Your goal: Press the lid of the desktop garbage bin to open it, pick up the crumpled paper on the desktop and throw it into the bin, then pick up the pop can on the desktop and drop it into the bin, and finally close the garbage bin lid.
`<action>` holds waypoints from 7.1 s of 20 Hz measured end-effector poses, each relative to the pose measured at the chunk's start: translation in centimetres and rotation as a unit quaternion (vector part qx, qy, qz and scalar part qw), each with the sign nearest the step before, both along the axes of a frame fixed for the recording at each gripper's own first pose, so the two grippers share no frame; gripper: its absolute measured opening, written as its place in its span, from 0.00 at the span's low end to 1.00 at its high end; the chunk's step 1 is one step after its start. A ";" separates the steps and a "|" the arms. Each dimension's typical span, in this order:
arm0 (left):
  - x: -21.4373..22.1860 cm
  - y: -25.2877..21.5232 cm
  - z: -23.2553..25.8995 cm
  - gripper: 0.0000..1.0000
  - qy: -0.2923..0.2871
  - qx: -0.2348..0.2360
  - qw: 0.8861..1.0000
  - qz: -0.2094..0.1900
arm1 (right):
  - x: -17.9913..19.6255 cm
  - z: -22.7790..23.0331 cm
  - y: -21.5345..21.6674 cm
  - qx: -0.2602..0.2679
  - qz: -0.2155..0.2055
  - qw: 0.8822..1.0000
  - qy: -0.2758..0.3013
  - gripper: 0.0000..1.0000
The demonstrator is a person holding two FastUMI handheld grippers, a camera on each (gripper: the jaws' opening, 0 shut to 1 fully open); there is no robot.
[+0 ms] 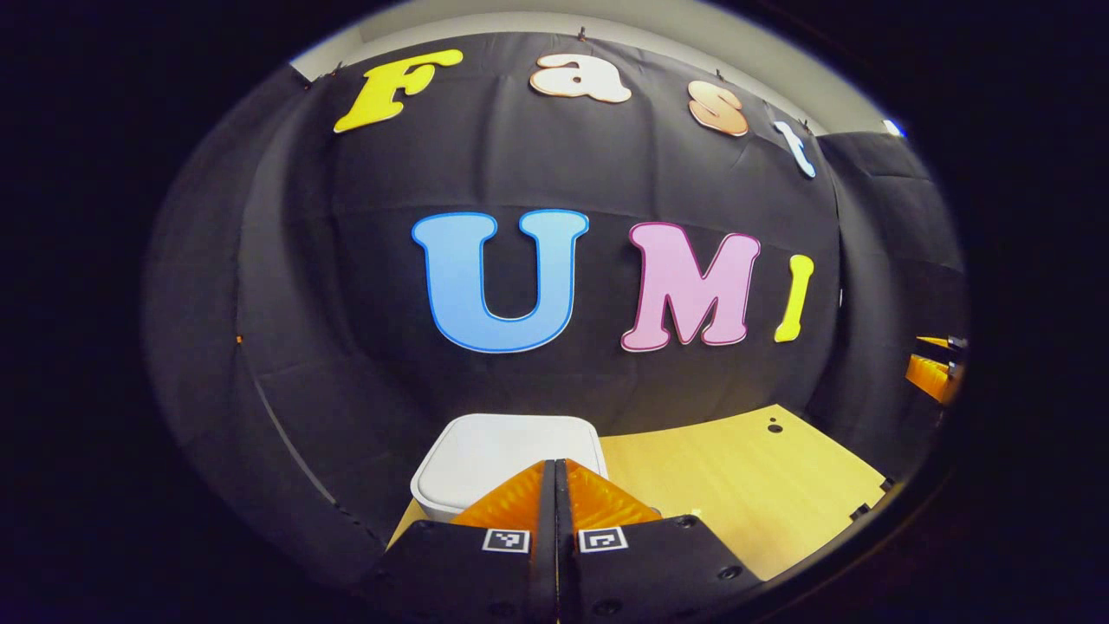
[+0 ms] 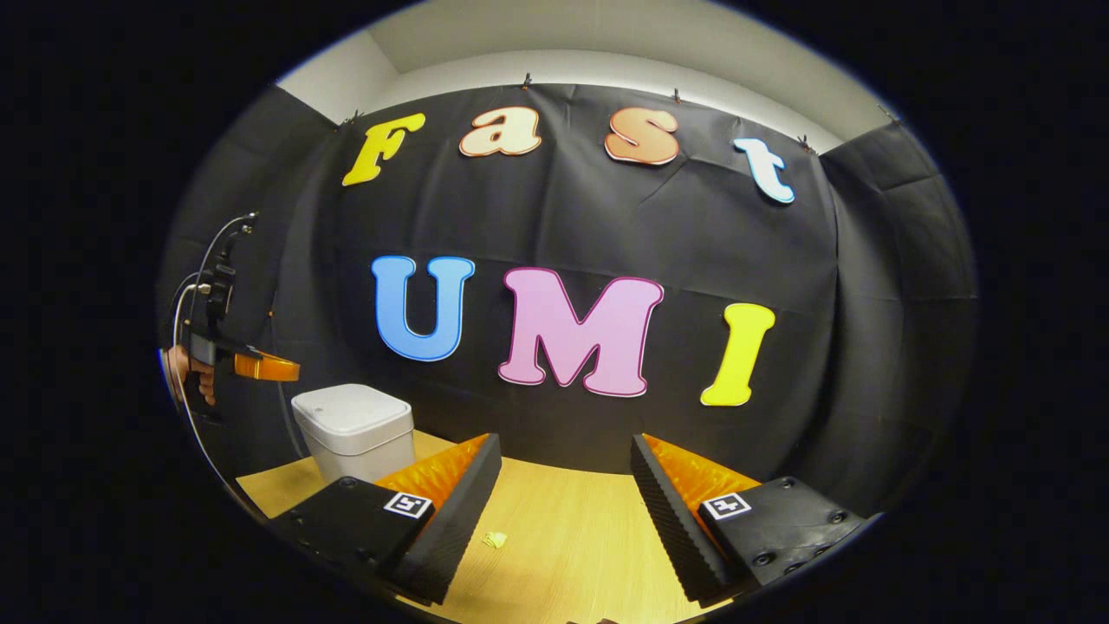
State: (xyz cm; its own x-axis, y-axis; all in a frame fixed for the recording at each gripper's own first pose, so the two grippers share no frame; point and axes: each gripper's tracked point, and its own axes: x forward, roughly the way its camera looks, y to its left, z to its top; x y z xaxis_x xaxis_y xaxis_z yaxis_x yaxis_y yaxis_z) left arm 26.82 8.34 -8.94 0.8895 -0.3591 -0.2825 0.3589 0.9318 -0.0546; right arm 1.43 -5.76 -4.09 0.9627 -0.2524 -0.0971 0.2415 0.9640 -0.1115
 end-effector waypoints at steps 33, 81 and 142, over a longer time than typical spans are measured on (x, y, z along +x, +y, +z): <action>7.3 1.5 -0.6 0.06 0.008 0.083 0.995 0.060 | 10.2 -12.2 0.7 0.069 0.095 0.986 0.117 0.97; -23.4 6.6 8.7 0.91 -0.079 0.046 0.965 0.248 | 19.7 -35.9 4.0 0.116 0.118 0.928 0.334 0.29; -6.1 -15.5 -15.7 0.95 -0.022 -0.059 0.998 0.026 | 23.0 -4.2 0.2 -0.022 0.212 0.963 0.167 0.95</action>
State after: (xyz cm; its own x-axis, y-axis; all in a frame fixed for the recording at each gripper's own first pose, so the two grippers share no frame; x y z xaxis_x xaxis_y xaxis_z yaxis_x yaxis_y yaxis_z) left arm 20.75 -7.16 -24.68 0.9183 -0.3411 -0.2009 0.3150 0.9370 -0.1510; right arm 24.46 -5.52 -8.31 0.8967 0.1453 -0.4182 -0.2291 0.9606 -0.1575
